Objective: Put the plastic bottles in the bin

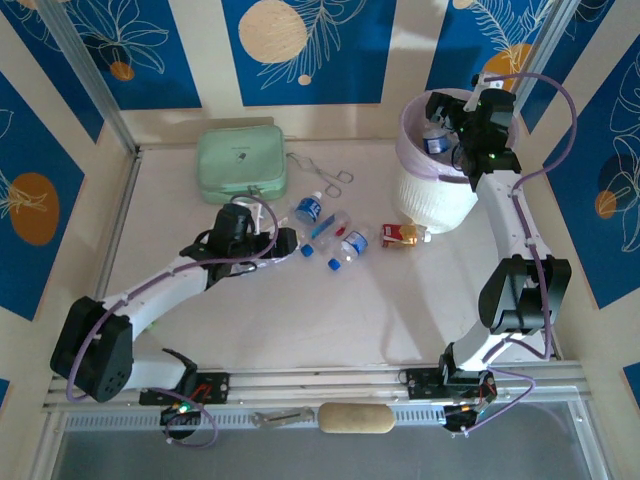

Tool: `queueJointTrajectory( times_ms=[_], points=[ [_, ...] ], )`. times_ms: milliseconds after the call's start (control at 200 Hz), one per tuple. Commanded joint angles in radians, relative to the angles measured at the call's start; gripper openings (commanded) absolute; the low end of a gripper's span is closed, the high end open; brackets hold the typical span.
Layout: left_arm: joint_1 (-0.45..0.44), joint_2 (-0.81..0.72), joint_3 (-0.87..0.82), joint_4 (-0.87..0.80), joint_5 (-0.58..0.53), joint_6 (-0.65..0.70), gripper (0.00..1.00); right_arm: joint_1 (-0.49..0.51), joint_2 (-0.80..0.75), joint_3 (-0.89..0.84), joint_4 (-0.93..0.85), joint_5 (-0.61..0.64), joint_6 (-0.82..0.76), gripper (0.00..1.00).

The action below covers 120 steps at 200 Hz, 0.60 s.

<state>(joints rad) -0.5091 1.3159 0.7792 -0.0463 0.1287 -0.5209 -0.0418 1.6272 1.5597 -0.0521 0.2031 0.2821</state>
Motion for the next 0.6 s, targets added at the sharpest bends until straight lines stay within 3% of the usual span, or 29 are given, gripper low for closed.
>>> queueJointTrajectory(
  times_ms=[0, 250, 595],
  points=[
    [0.006, -0.02, 0.026, -0.037, -0.023, 0.053, 0.99, -0.002, -0.032, 0.055, -0.011, -0.004, 0.016, 0.98],
    [0.102, 0.006, 0.027, -0.06, 0.048, 0.099, 0.99, 0.068, -0.17, -0.021, -0.035, -0.057, 0.032, 0.99],
    [0.142, 0.133, 0.066, -0.094, 0.056, 0.176, 0.99, 0.366, -0.385, -0.401, 0.015, -0.019, 0.035, 0.99]
  ],
)
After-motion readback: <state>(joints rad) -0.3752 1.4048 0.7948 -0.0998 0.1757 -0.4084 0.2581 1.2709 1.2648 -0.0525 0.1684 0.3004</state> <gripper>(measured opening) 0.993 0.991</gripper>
